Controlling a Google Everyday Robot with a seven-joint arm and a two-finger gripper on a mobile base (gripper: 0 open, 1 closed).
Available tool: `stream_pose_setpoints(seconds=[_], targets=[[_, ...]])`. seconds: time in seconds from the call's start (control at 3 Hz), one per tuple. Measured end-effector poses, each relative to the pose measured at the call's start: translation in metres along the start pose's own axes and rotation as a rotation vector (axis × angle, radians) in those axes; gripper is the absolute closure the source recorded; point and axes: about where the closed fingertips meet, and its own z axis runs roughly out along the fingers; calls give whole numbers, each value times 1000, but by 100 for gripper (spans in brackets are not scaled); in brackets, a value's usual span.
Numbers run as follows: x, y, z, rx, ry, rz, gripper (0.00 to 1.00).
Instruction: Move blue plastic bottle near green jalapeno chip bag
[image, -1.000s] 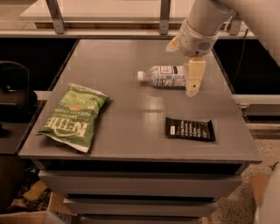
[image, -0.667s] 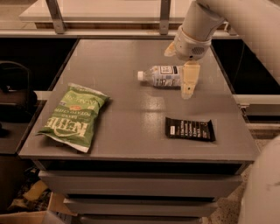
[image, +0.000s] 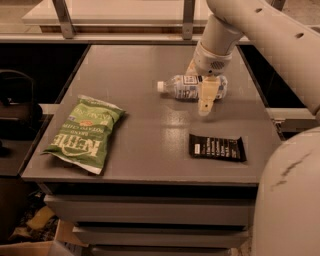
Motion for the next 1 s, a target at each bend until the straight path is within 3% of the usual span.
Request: stream_pose_setpoints(seconds=[0.33, 1.0], targets=[[1, -3, 8, -16, 3, 10, 39], [-9, -12, -12, 6, 8, -15, 87]])
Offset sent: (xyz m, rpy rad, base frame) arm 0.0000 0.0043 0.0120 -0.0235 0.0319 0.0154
